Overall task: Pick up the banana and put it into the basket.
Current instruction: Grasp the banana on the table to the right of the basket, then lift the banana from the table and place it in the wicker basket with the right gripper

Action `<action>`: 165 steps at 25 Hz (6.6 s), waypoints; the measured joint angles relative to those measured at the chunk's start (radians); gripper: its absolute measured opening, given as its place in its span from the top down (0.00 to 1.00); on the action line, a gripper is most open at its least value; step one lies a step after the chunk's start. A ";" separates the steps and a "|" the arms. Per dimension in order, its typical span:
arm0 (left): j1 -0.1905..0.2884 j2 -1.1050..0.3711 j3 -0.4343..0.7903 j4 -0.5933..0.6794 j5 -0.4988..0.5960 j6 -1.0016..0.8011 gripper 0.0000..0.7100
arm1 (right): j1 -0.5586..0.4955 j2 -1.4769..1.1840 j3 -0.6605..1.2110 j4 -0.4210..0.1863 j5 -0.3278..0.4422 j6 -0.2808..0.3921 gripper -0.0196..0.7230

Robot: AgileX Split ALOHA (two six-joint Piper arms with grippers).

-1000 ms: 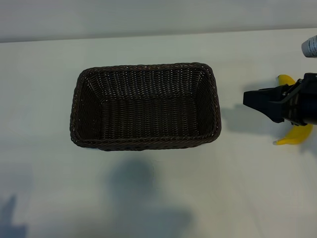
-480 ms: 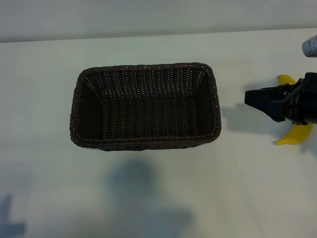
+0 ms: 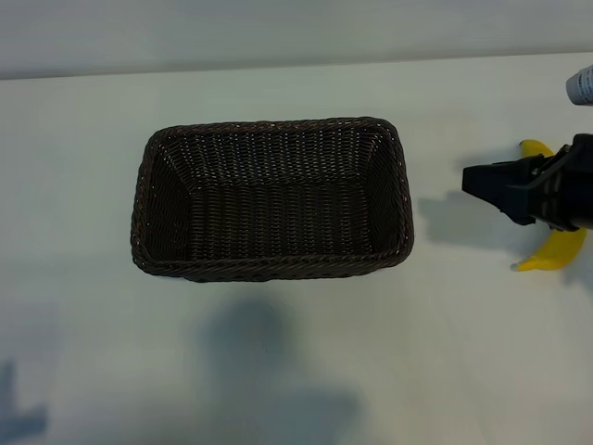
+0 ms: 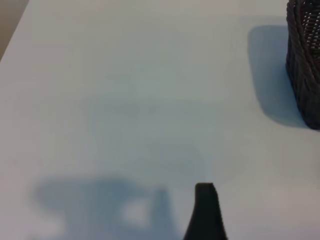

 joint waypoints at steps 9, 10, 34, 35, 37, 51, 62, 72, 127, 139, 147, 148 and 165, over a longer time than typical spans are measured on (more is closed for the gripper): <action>0.000 0.000 0.000 0.000 0.000 0.000 0.18 | 0.000 0.000 -0.073 -0.095 -0.145 0.008 0.36; 0.000 0.000 0.000 0.000 0.000 0.000 0.18 | 0.000 0.000 -0.079 -0.109 -0.161 0.010 0.36; 0.000 0.000 0.000 0.000 0.000 0.003 0.18 | 0.000 0.281 -0.136 -0.289 -0.499 0.113 0.14; 0.000 0.000 0.000 0.000 0.000 0.003 0.18 | 0.000 0.296 -0.142 -0.289 -0.511 0.113 0.14; 0.000 0.000 0.000 0.000 0.000 0.003 0.18 | 0.000 0.323 -0.152 -0.293 -0.525 0.113 0.14; 0.000 0.000 0.000 0.000 0.000 0.003 0.18 | -0.062 0.428 -0.183 -0.310 -0.526 0.112 0.14; 0.000 0.000 0.000 0.000 0.000 0.002 0.18 | -0.086 0.429 -0.191 -0.557 -0.397 0.353 0.14; 0.000 0.000 0.001 0.000 0.000 0.002 0.18 | -0.086 0.430 -0.373 -1.386 -0.134 1.187 0.16; 0.000 0.000 0.001 0.000 0.000 0.003 0.18 | -0.050 0.633 -0.416 -1.472 -0.218 1.270 0.40; 0.000 0.000 0.001 0.000 0.000 0.003 0.18 | 0.056 0.429 -0.455 -1.472 -0.187 1.254 0.40; 0.000 0.000 0.001 0.000 0.000 0.002 0.18 | 0.202 0.396 -0.456 -1.464 -0.204 1.253 0.40; 0.000 0.000 0.001 0.000 0.000 0.002 0.18 | 0.226 0.396 -0.456 -1.463 -0.214 1.253 0.40; 0.000 0.000 0.001 0.000 0.000 0.002 0.19 | 0.548 0.390 -0.550 -1.461 -0.366 1.164 0.40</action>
